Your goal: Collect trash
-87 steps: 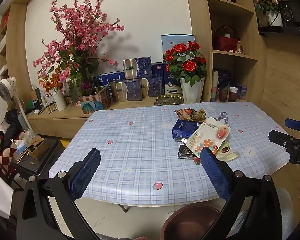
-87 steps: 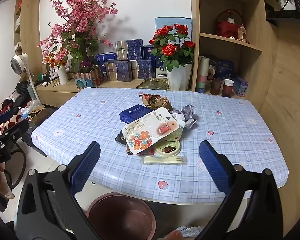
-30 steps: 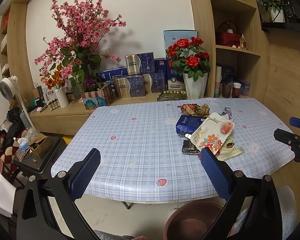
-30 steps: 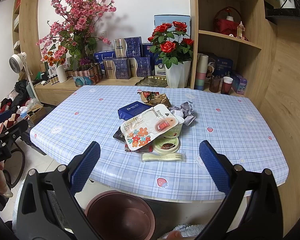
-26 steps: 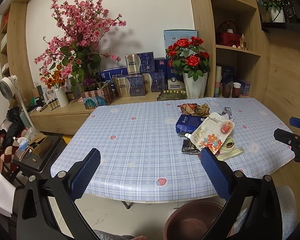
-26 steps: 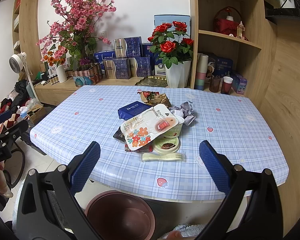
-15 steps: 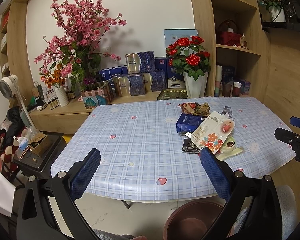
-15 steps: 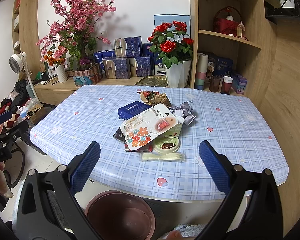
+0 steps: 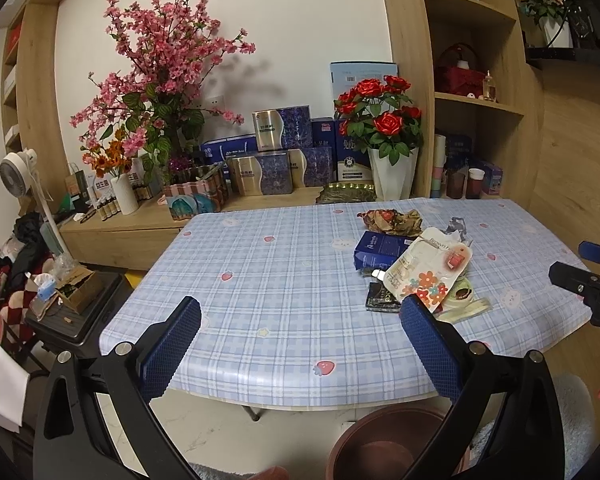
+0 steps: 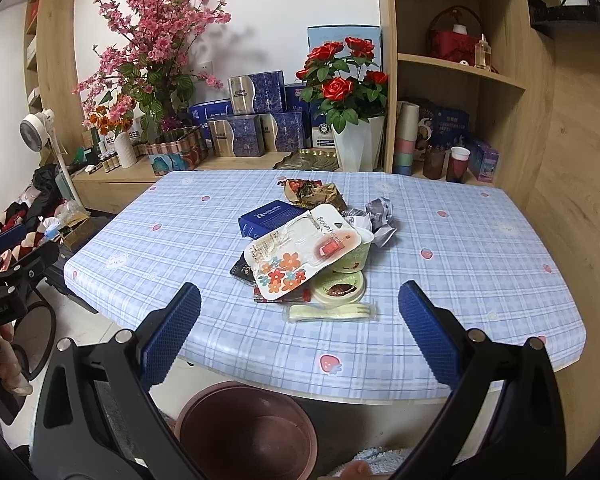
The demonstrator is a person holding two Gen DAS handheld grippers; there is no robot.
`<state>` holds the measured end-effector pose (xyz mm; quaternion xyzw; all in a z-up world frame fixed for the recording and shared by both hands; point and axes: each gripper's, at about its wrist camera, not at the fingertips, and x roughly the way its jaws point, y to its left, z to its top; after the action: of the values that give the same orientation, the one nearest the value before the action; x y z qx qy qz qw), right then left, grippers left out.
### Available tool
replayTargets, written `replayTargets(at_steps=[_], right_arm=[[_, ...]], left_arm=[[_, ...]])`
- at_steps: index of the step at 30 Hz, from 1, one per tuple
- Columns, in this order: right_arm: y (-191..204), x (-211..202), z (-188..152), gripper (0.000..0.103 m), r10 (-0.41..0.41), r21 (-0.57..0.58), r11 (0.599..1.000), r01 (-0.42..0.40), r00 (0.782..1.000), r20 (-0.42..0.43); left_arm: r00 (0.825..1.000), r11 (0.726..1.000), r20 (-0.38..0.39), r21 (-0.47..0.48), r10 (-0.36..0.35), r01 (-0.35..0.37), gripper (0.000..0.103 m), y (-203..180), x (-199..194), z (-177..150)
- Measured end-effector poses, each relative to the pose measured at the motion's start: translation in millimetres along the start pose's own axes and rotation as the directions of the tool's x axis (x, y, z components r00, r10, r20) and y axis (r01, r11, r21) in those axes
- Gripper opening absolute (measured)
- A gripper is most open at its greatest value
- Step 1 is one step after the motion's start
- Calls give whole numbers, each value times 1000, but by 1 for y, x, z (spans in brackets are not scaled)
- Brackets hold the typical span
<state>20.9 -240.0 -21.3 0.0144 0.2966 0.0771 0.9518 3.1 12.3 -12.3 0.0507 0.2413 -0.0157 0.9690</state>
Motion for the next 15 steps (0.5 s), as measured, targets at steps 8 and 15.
replayTargets(at_steps=[8, 15], right_arm=[[-19, 18, -6, 98, -3, 51, 999, 2, 1000, 14], [-36, 44, -8, 98, -3, 107, 994, 4, 1000, -17]], left_arm=[[996, 997, -58, -34, -72, 70, 98, -2, 28, -5], [994, 996, -61, -7, -88, 87, 98, -14, 51, -4]])
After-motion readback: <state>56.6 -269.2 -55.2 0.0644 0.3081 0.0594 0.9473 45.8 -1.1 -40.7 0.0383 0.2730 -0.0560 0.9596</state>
